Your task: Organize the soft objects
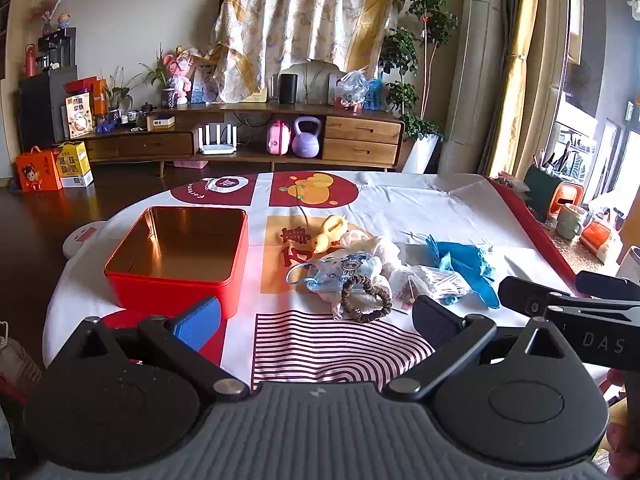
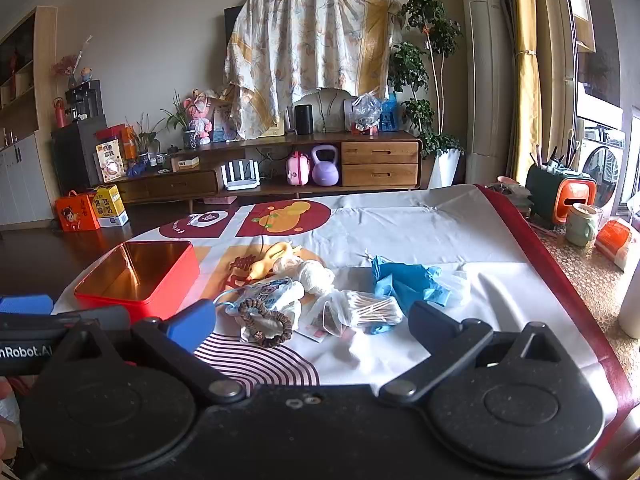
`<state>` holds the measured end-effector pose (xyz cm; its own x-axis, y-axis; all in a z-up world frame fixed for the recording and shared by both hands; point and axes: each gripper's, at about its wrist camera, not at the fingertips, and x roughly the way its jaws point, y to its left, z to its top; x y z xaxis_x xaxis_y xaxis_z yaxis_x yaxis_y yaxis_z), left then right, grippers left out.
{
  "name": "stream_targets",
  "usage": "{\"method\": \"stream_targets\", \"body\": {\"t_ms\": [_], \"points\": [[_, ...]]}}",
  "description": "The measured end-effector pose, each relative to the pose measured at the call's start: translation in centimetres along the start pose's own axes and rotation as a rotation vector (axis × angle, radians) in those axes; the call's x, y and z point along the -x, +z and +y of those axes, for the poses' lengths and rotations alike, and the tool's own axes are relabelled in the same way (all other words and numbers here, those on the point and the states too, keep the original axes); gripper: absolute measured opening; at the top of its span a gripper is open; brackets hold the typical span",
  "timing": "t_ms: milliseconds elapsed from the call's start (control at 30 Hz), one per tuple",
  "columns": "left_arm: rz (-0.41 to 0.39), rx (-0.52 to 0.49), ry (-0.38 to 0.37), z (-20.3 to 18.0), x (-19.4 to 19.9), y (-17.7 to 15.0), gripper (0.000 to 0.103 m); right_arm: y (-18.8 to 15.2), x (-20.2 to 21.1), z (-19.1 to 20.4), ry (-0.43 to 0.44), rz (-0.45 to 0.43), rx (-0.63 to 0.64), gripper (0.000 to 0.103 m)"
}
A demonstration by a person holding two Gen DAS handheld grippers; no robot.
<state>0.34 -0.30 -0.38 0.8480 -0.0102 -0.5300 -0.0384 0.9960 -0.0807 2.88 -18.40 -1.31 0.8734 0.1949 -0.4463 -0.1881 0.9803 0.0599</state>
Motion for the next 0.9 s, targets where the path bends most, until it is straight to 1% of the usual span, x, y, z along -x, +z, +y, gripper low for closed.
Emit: {"method": "stream_targets", "body": {"t_ms": [900], "points": [[-0.008, -0.003, 0.003, -0.16, 0.11, 0.28, 0.103, 0.11, 0.19, -0.01, 0.002, 0.003, -0.004, 0.103]]}}
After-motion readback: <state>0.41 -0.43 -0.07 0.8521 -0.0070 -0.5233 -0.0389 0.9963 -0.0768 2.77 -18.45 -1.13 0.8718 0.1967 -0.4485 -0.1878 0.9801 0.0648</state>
